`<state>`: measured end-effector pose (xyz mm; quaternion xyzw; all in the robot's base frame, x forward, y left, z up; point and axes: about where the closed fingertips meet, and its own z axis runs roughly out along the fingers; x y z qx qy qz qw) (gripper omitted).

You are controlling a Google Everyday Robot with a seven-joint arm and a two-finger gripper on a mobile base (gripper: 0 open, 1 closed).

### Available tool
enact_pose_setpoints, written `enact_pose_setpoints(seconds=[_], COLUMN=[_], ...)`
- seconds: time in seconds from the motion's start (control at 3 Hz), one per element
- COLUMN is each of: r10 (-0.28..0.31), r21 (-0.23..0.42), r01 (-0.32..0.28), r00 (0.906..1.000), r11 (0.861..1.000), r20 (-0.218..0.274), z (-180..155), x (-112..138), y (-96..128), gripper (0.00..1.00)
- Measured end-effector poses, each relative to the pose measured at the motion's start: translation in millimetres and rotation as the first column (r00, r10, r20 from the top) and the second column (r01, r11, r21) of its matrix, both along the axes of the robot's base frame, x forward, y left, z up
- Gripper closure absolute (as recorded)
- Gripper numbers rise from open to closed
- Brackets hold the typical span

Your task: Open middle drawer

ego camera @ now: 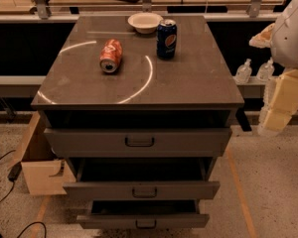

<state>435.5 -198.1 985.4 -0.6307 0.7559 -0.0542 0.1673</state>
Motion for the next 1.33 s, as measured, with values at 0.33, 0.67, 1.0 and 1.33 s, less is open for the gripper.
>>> enact_pose_setpoints(seconds=[0.33, 0.67, 1.0, 1.33], r10=[-0.001, -0.030, -0.050, 0.012], r21=[0.002, 0.020, 0.107, 0.215], r01=[0.001, 0.030, 0.049, -0.019], r00=[1.0000, 0.9995, 0.9987, 0.9994], r11=[1.000, 0.999, 0.993, 0.976], r20=[0.002, 0.013, 0.008, 0.033], z=[0.4, -16.6, -74.3, -156.2], x=[-0.1, -5.8, -25.0, -34.0], y=[0.1, -7.7, -23.6, -14.2], gripper=[0.00, 0.00, 0.00, 0.00])
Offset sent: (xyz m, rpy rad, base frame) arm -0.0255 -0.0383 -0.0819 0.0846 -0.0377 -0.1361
